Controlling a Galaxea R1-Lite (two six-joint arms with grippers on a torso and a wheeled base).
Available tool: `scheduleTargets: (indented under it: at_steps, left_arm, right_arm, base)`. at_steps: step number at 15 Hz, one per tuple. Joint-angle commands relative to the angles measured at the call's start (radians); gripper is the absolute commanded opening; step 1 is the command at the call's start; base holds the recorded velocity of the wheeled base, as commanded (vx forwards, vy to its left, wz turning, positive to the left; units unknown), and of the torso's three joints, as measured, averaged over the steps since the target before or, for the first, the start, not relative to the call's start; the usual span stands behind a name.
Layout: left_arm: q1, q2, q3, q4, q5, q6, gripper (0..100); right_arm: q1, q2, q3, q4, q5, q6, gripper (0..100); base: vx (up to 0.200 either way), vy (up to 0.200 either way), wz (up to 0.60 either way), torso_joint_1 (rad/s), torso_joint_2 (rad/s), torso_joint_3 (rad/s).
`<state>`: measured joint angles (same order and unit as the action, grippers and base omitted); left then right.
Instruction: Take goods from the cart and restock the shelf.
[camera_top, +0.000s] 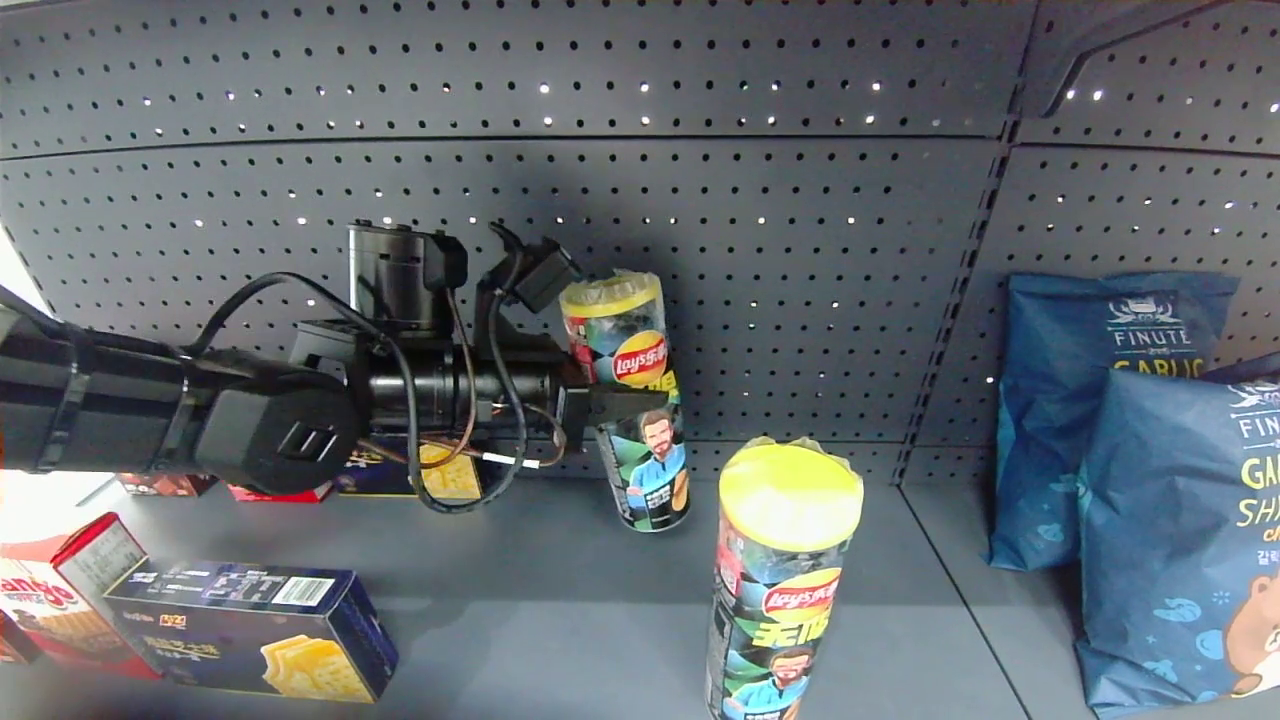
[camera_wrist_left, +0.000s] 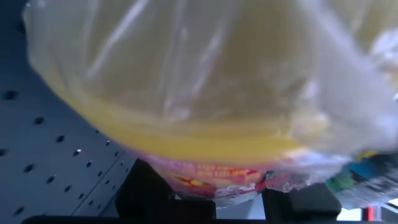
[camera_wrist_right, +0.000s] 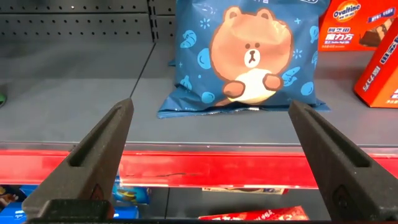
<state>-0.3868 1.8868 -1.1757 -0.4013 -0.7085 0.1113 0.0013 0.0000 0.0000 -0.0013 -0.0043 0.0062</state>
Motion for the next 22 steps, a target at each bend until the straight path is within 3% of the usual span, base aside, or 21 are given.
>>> scheduleTargets:
  at_steps: [1, 2, 6, 12, 14, 16, 22]
  left_arm:
    - [-0.003, 0.044, -0.018, -0.001, 0.000, 0.001, 0]
    - [-0.004, 0.057, -0.028, 0.002, -0.002, 0.001, 0]
    - [-0.012, 0.083, -0.031, 0.006, -0.005, 0.073, 0]
    - [-0.024, 0.127, -0.079, 0.004, -0.005, 0.082, 0]
    - [-0.023, 0.144, -0.084, 0.006, -0.005, 0.133, 0]
    - [-0.023, 0.149, -0.084, 0.007, -0.005, 0.159, 0]
    - [-0.034, 0.149, -0.088, 0.009, -0.014, 0.157, 0]
  right_arm:
    - [0.000, 0.000, 0.000, 0.000, 0.001, 0.000, 100]
    - [0.000, 0.000, 0.000, 0.000, 0.000, 0.000, 100]
    - [0.000, 0.000, 0.000, 0.000, 0.001, 0.000, 100]
    - [0.000, 0.000, 0.000, 0.000, 0.000, 0.000, 100]
    - [0.000, 0.000, 0.000, 0.000, 0.000, 0.000, 100]
    - [0.000, 0.000, 0.000, 0.000, 0.000, 0.000, 100]
    - [0.000, 0.000, 0.000, 0.000, 0.000, 0.000, 100]
  base:
    - [0.000, 0.000, 0.00, 0.000, 0.00, 0.000]
    - [0.000, 0.000, 0.00, 0.000, 0.00, 0.000]
    - [0.000, 0.000, 0.00, 0.000, 0.00, 0.000]
    - [0.000, 0.000, 0.00, 0.000, 0.00, 0.000]
    - [0.000, 0.000, 0.00, 0.000, 0.00, 0.000]
    - [0.000, 0.000, 0.00, 0.000, 0.00, 0.000]
    - [0.000, 0.000, 0.00, 0.000, 0.00, 0.000]
